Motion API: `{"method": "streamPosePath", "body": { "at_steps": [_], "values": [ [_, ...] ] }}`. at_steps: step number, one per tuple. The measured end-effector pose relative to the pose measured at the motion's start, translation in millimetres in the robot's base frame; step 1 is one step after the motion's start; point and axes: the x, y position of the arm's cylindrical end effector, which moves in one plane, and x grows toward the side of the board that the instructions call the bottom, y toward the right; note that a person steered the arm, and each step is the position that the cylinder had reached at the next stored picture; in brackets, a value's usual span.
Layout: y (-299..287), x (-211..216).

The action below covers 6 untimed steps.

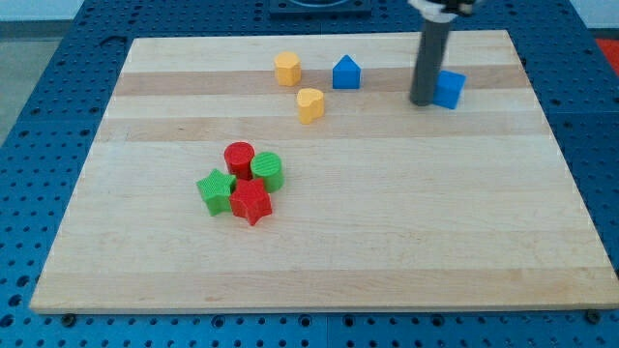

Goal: Nudge yellow heart a bit left

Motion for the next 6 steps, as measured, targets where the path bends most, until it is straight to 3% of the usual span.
{"method": "streamPosePath", "body": {
  "at_steps": [1,2,4,6],
  "values": [
    [27.1,0.0],
    [-8.5,4.0],
    [-115.0,39.3],
    [-238.9,39.9]
  ]
}}
